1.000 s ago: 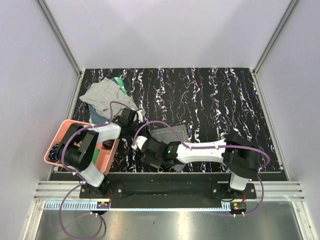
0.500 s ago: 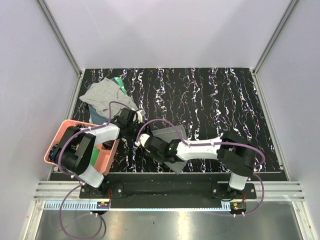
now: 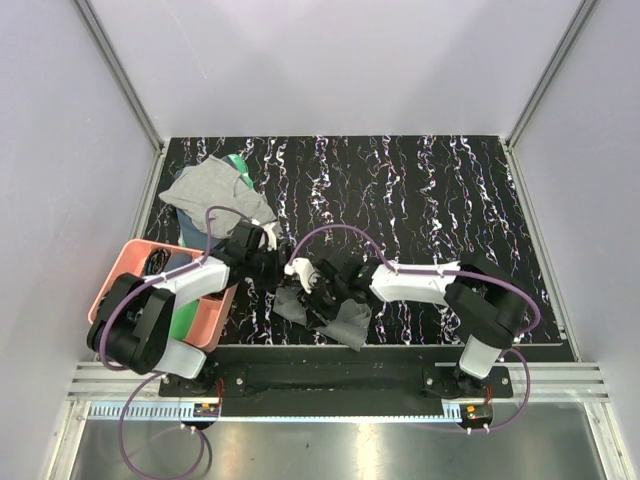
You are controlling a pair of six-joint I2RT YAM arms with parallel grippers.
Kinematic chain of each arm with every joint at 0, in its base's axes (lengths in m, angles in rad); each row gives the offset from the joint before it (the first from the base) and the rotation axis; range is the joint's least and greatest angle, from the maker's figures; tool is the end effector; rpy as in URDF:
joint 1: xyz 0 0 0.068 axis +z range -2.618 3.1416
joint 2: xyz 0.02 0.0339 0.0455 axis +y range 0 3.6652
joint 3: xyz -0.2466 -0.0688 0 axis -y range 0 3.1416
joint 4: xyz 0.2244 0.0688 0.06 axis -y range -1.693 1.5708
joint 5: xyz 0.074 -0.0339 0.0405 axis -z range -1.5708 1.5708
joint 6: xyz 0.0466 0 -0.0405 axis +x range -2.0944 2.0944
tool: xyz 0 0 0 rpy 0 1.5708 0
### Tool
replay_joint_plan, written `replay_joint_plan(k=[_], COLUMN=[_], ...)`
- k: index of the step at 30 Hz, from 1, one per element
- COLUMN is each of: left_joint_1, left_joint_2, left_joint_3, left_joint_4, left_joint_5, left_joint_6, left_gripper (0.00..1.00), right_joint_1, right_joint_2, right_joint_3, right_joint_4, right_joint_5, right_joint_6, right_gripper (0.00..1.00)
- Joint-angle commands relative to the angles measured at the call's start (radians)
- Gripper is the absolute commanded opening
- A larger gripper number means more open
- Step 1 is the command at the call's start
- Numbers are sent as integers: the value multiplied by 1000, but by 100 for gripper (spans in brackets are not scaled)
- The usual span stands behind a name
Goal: Fold the napkin, place the utensils inside, and roll it up
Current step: Roll the napkin with the utensil
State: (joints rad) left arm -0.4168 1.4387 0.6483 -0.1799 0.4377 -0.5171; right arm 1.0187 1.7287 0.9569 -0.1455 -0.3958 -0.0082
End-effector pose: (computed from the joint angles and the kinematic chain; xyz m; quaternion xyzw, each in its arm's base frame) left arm 0.2240 -0.1208 0.1448 0.0174 0.9345 -0.3152 0.1644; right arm 0.1591 0.2926 0.1506 -0.5111 0.7779 0.3153 0.1852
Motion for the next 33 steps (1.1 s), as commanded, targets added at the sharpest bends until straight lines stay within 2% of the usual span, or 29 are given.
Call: replay_joint_plan(k=[1, 13, 22, 26, 29, 33], left_joint_1=[4, 4, 4, 1, 0, -4], left_joint_2=[-76, -237, -244, -202, -182, -155], left_joint_3=[-55, -171, -223, -231, -231, -225], left_joint_4=[3, 108, 212, 253, 272, 281], left_joint_5=[-30, -74, 32, 76, 90, 101], left_joint_6=[9, -29, -46, -58, -60, -58], left_gripper=[91, 91, 89, 84, 77, 57], right_joint_1=[-83, -189, -246, -253, -255, -258], right_joint_2=[20, 169, 250, 282, 299, 316], right_joint_3=[8, 74, 124, 147, 161, 177], right_joint_4=[-48, -97, -160, -186, -201, -220], right_joint_5=[-202, -409, -497, -503, -503, -502], right_joint_6=[40, 50, 27, 13, 13, 13], right_gripper=[34, 34, 33, 33, 33, 34])
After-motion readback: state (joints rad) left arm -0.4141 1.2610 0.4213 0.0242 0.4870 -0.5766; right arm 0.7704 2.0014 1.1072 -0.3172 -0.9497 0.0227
